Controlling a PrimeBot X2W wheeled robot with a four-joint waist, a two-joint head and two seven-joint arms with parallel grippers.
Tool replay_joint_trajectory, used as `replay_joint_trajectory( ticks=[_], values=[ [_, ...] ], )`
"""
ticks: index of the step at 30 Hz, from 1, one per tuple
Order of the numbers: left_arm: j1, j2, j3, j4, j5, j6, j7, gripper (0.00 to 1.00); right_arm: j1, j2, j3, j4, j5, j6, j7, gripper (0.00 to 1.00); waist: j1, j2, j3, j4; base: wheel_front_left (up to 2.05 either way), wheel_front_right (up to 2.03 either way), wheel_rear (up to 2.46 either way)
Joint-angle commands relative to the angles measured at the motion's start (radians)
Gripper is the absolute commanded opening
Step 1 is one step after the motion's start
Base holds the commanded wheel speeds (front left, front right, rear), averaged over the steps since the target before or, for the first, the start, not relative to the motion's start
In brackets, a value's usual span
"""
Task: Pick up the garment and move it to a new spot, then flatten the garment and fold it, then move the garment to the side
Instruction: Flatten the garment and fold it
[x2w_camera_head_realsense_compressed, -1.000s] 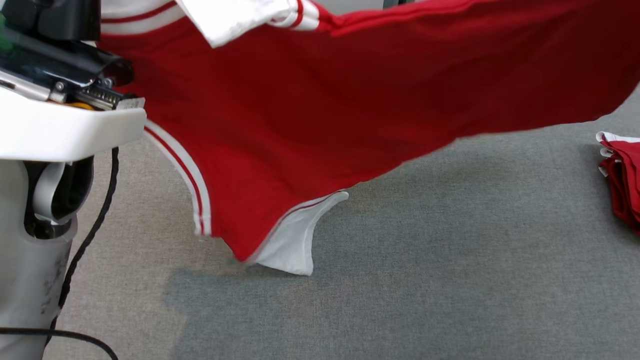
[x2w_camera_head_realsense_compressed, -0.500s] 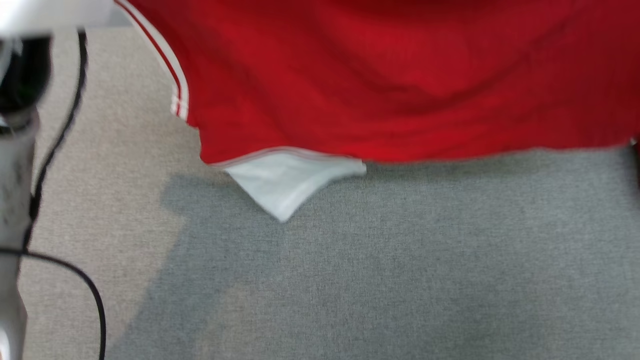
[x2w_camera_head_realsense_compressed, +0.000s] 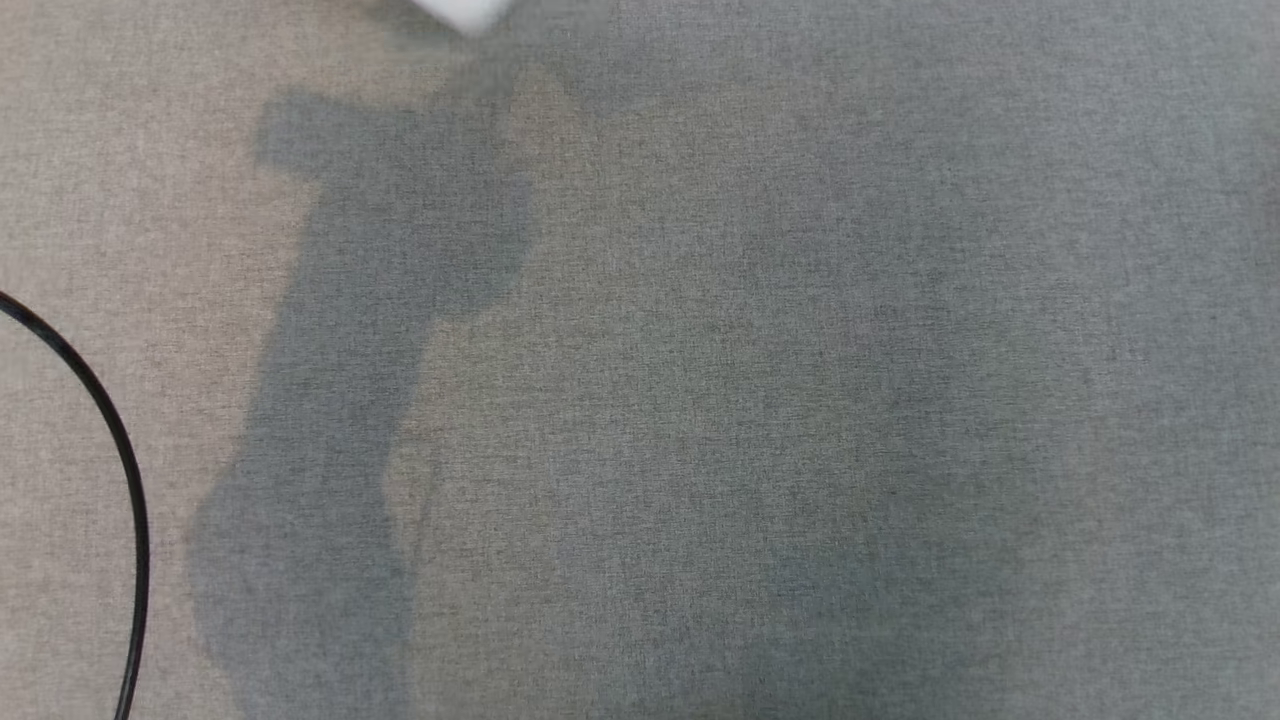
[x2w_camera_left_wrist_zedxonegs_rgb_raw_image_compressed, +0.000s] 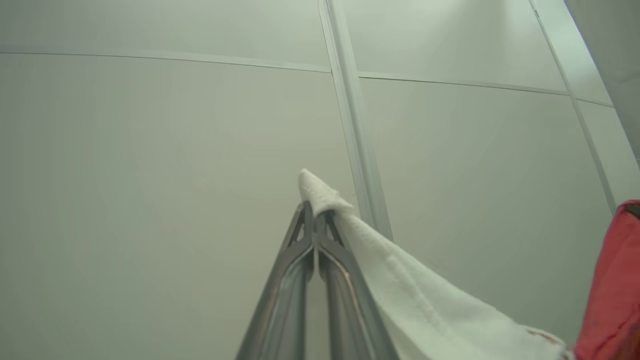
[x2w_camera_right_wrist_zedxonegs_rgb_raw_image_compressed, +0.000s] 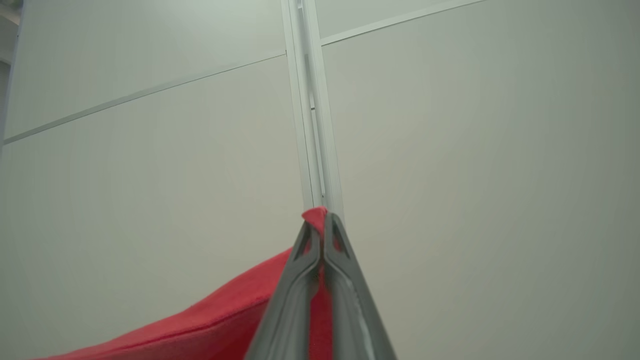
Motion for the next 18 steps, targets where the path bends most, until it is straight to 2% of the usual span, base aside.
replay_joint_trajectory(
  ticks=[1,6,10,18],
  values=[
    [-0.023,0.001,0.002,0.030,-0.011,-0.005,-0.017,0.00,-0.019,0.002,0.008,0.044,0.017,0.000,-0.029,0.00,0.0000,0.0000,0.001,0.000,0.00,0.00,0.00],
    [-0.019,-0.019,-0.015,0.151,-0.047,-0.021,-0.051,0.00,-0.037,0.012,0.073,0.224,0.037,0.000,-0.073,0.00,0.0000,0.0000,0.021,0.009,0.00,0.00,0.00],
    [0.063,-0.040,-0.024,0.267,-0.109,-0.029,-0.064,0.00,0.005,0.004,0.129,0.356,0.058,0.000,-0.083,0.00,0.0000,0.0000,0.049,0.020,0.00,0.00,0.00],
    [0.234,-0.105,-0.048,0.524,-0.267,-0.030,-0.054,0.00,0.115,0.010,0.172,0.577,0.121,0.000,-0.111,0.00,0.0000,0.0000,0.063,0.033,0.00,0.00,0.00]
  ],
)
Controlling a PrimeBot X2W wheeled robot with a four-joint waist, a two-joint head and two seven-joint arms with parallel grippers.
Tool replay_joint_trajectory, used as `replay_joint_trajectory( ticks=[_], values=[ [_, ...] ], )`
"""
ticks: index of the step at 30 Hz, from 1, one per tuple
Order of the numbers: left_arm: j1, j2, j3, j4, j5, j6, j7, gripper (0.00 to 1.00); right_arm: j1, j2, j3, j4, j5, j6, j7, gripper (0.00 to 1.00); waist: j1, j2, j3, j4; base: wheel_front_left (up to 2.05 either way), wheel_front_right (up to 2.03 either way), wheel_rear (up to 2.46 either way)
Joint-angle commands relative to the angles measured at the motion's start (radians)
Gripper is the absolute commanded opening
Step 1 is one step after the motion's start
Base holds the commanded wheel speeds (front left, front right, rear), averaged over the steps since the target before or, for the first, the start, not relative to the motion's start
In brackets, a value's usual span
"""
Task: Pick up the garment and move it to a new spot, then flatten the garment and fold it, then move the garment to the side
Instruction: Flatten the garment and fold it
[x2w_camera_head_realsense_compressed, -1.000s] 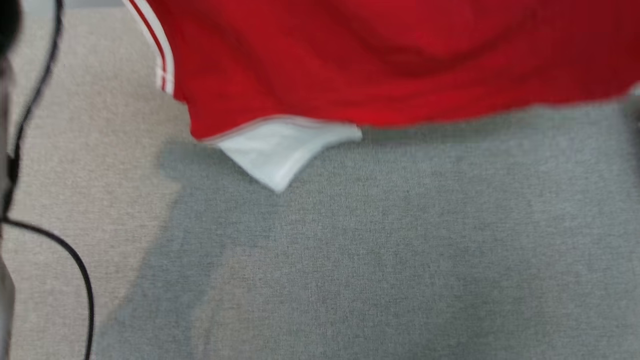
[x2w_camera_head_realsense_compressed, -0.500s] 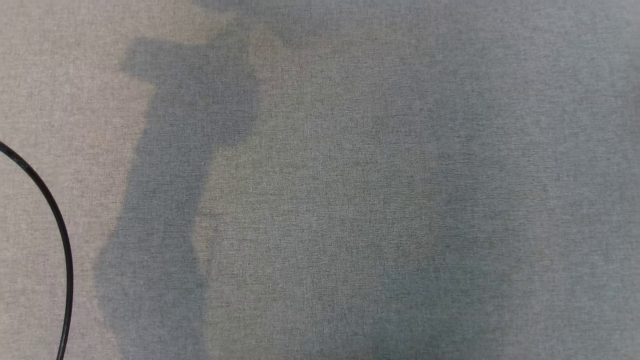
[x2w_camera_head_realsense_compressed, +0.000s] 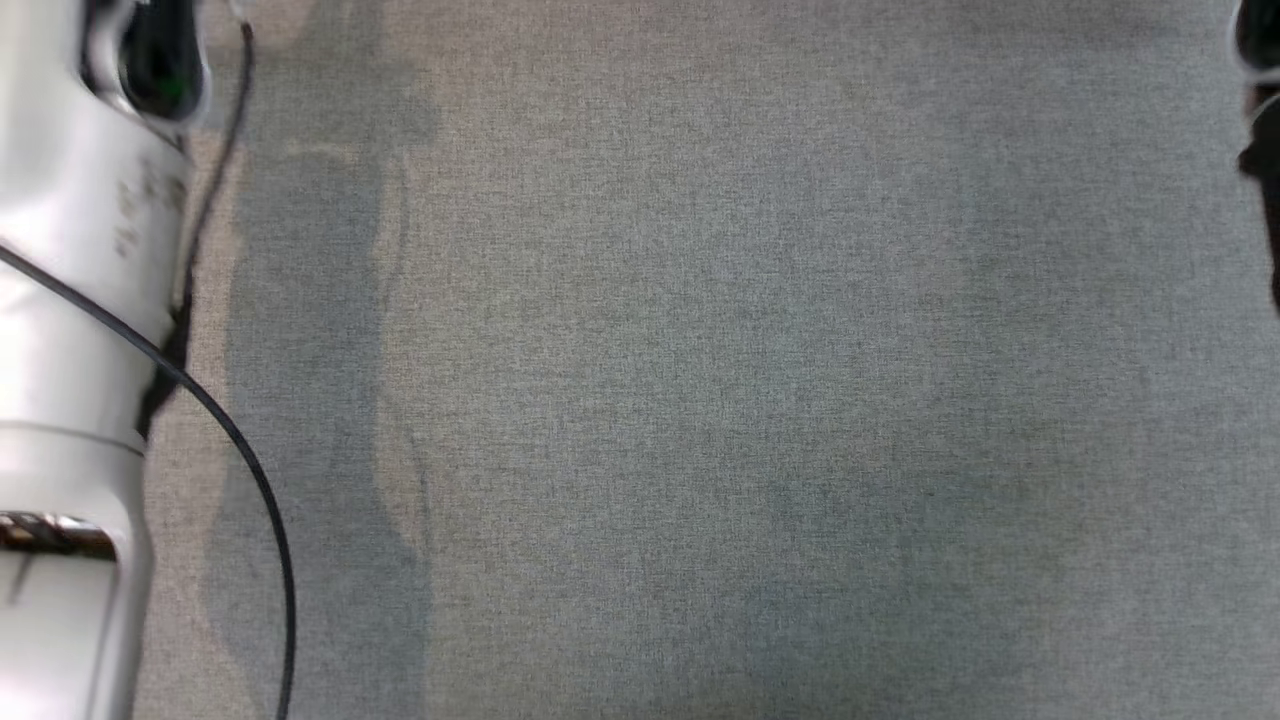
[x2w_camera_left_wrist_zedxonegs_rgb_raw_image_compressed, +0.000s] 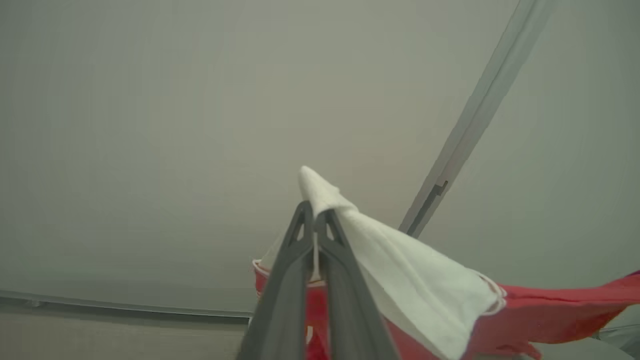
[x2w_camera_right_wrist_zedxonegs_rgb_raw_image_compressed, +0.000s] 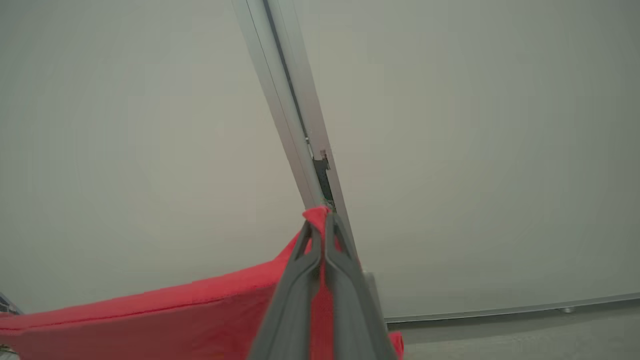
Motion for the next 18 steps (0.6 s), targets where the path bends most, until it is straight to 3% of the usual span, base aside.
replay_joint_trajectory(
  ticks=[1,6,11,18],
  values=[
    [0.033,0.000,-0.011,0.019,-0.025,-0.001,-0.003,0.00,0.034,0.005,0.011,0.017,0.019,0.000,-0.012,0.00,0.0000,0.0000,-0.003,0.000,0.00,0.00,0.00],
    [0.176,-0.001,-0.049,0.044,-0.098,-0.001,-0.030,0.00,0.184,0.018,0.054,0.037,0.067,0.000,-0.032,0.00,0.0000,0.0000,-0.049,-0.004,0.00,0.00,0.00],
    [0.360,0.011,-0.074,0.002,-0.143,-0.001,-0.046,0.00,0.388,0.010,0.063,-0.037,0.133,0.000,-0.037,0.00,0.0000,0.0000,-0.103,-0.004,0.00,0.00,0.00],
    [0.656,0.055,0.027,-0.211,-0.064,-0.001,-0.046,0.00,0.681,0.011,0.059,-0.196,0.172,0.000,-0.036,0.00,0.0000,0.0000,-0.190,-0.015,0.00,0.00,0.00]
  ],
)
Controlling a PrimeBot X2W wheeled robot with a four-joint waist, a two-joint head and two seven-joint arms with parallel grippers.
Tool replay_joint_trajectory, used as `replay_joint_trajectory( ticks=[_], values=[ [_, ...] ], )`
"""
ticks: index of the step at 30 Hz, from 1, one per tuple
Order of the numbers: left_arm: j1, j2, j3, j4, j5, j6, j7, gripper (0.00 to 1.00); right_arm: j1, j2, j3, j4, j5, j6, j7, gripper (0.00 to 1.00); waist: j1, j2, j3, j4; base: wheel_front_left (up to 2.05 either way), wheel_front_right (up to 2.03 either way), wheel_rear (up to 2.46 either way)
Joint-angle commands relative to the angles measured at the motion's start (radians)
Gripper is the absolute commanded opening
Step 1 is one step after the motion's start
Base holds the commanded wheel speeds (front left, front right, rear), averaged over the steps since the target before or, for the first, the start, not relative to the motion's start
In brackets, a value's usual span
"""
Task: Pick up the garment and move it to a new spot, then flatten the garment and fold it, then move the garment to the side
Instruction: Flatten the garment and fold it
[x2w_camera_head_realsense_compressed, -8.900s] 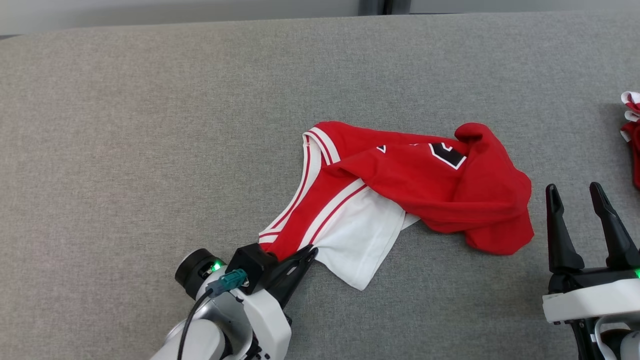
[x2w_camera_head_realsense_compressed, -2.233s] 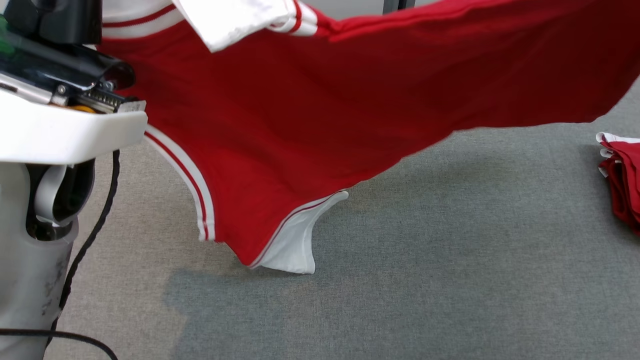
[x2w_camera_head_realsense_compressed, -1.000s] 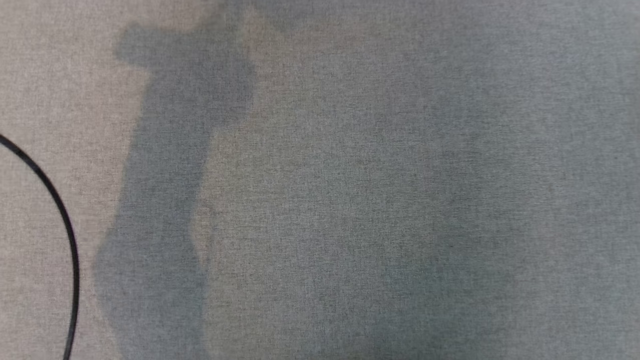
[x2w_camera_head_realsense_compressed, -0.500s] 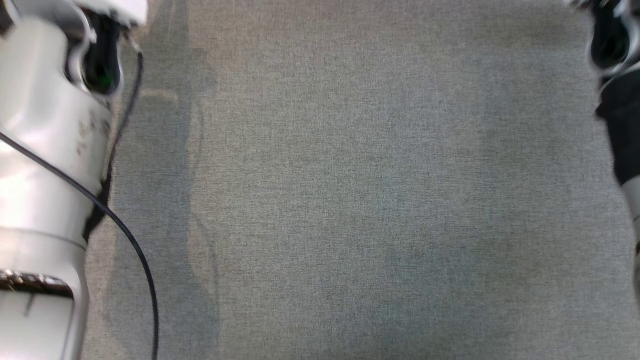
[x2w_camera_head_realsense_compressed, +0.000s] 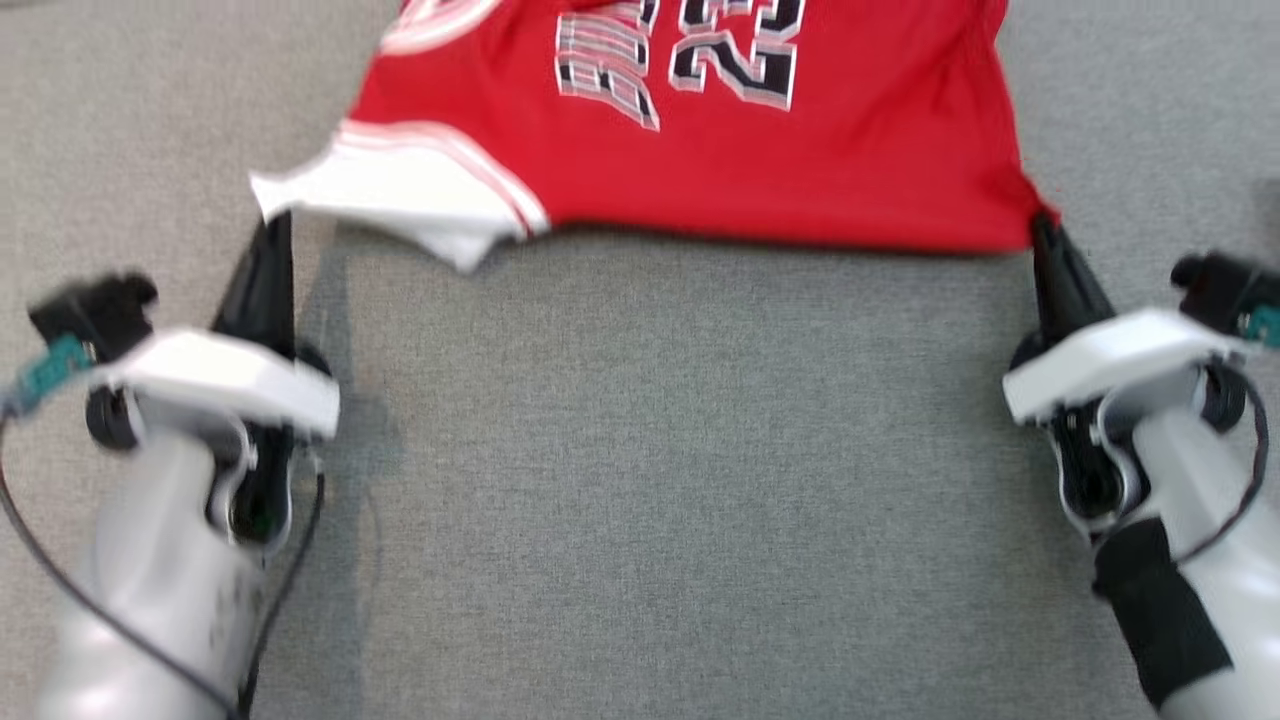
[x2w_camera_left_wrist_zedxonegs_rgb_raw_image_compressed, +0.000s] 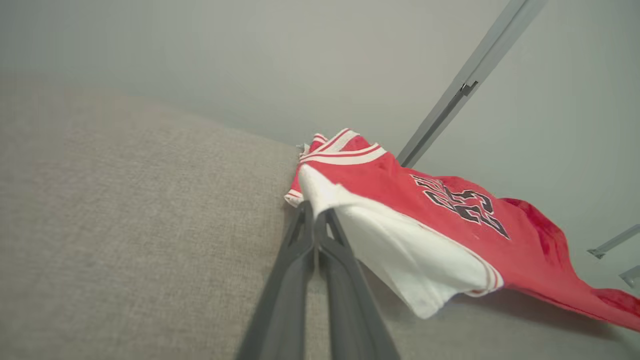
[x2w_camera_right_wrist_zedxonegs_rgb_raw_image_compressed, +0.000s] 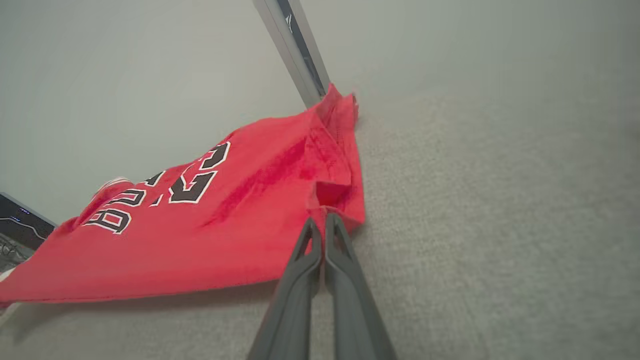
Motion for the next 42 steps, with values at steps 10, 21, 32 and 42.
replay_joint_trajectory(
  ticks=[10,21,32,42],
  values=[
    [0.432,-0.004,0.112,-0.290,0.133,0.010,-0.006,0.00,0.339,-0.024,-0.053,-0.191,-0.003,0.000,-0.004,0.00,-0.0001,0.0000,-0.145,-0.003,0.00,0.00,0.00],
    [0.793,0.016,0.102,-0.644,0.136,0.149,0.098,0.00,0.650,-0.016,-0.131,-0.373,-0.049,0.000,-0.003,0.00,-0.0001,0.0000,-0.225,0.007,0.00,0.00,0.00],
    [1.029,0.029,0.081,-0.886,0.114,0.261,0.220,0.00,0.871,0.039,-0.232,-0.511,-0.123,0.000,0.077,0.00,-0.0001,0.0000,-0.258,0.024,0.00,0.00,0.00],
    [1.046,0.050,0.092,-0.953,0.102,0.291,0.268,0.00,0.906,0.086,-0.280,-0.594,-0.173,0.000,0.154,0.00,-0.0001,0.0000,-0.251,0.020,0.00,0.00,0.00]
  ],
)
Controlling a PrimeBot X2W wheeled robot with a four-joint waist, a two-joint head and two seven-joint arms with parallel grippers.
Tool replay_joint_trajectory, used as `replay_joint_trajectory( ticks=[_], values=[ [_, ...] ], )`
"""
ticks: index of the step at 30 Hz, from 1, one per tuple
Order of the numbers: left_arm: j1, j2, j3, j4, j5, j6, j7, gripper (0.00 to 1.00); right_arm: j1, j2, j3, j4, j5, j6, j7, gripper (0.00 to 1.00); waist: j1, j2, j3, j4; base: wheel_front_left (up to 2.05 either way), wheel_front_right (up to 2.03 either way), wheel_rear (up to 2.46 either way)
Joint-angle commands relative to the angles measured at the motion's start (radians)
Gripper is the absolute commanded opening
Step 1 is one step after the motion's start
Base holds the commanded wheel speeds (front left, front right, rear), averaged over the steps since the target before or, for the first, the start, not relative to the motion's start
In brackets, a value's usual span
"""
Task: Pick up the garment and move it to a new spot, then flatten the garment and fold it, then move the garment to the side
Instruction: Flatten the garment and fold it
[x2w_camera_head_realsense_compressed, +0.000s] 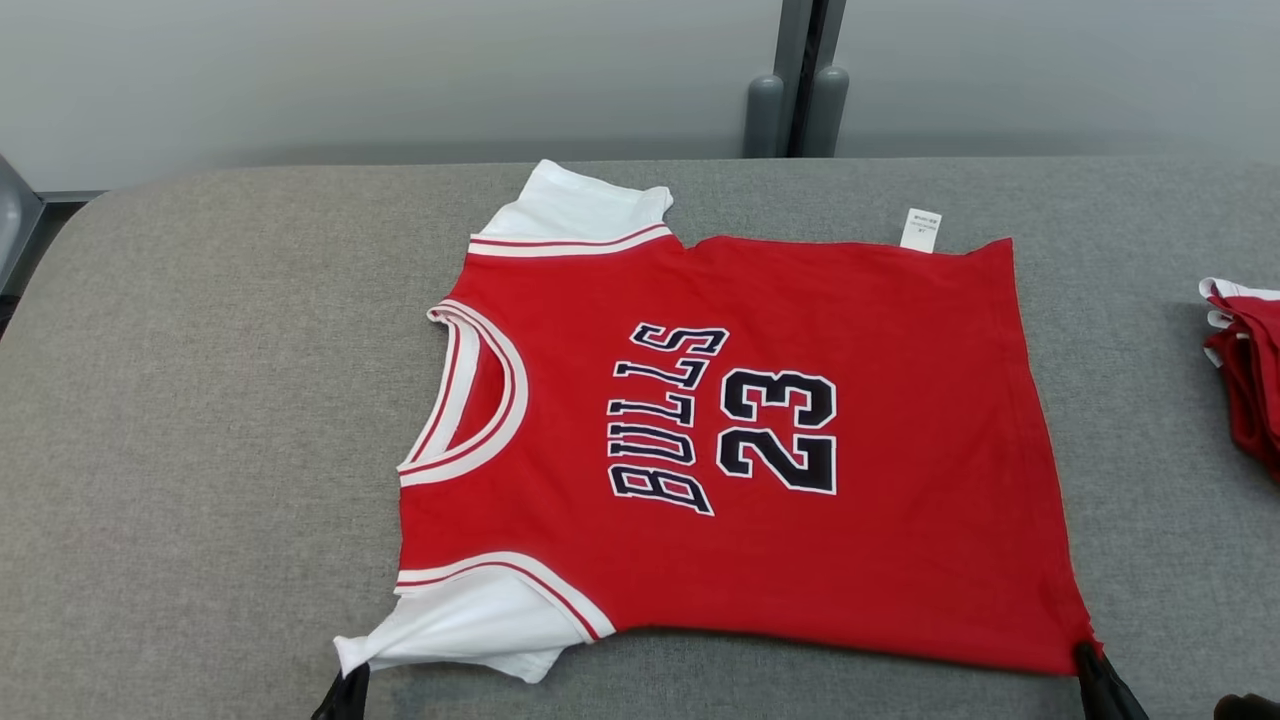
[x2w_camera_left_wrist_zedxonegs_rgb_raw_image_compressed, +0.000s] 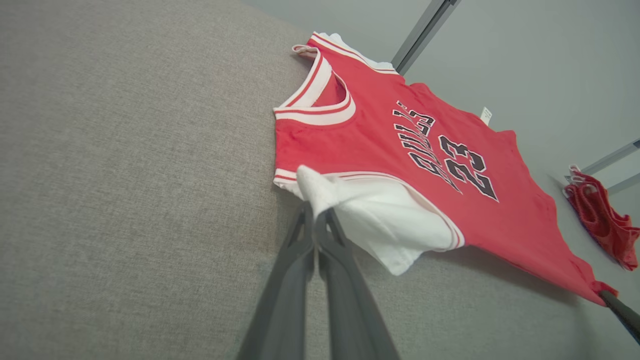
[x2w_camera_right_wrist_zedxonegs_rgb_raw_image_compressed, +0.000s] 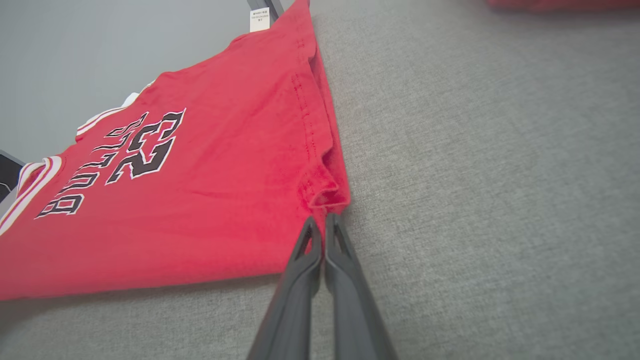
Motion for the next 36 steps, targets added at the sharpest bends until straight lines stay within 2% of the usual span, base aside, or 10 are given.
replay_joint_trajectory(
  ticks=[1,11,20,36],
  values=[
    [-0.006,0.008,0.014,-0.007,-0.010,0.007,0.003,0.00,-0.005,0.002,-0.004,-0.015,-0.002,0.000,0.015,0.00,0.0000,0.0000,0.006,-0.005,0.00,0.00,0.00],
    [-0.105,0.003,0.024,-0.042,-0.081,-0.032,0.046,0.00,-0.083,0.015,-0.044,-0.087,-0.021,0.000,0.111,0.00,0.0000,0.0000,0.057,-0.021,0.00,0.00,0.00],
    [-0.272,0.035,0.040,-0.018,-0.097,-0.073,0.076,0.00,-0.197,0.018,-0.059,-0.151,-0.035,0.000,0.193,0.00,0.0000,0.0000,0.138,-0.031,0.00,0.00,0.00],
    [-0.496,0.031,0.050,0.166,-0.138,-0.162,0.058,0.00,-0.371,0.018,-0.056,-0.084,-0.054,0.000,0.211,0.00,0.0000,0.0000,0.227,-0.046,0.00,0.00,0.00]
  ],
)
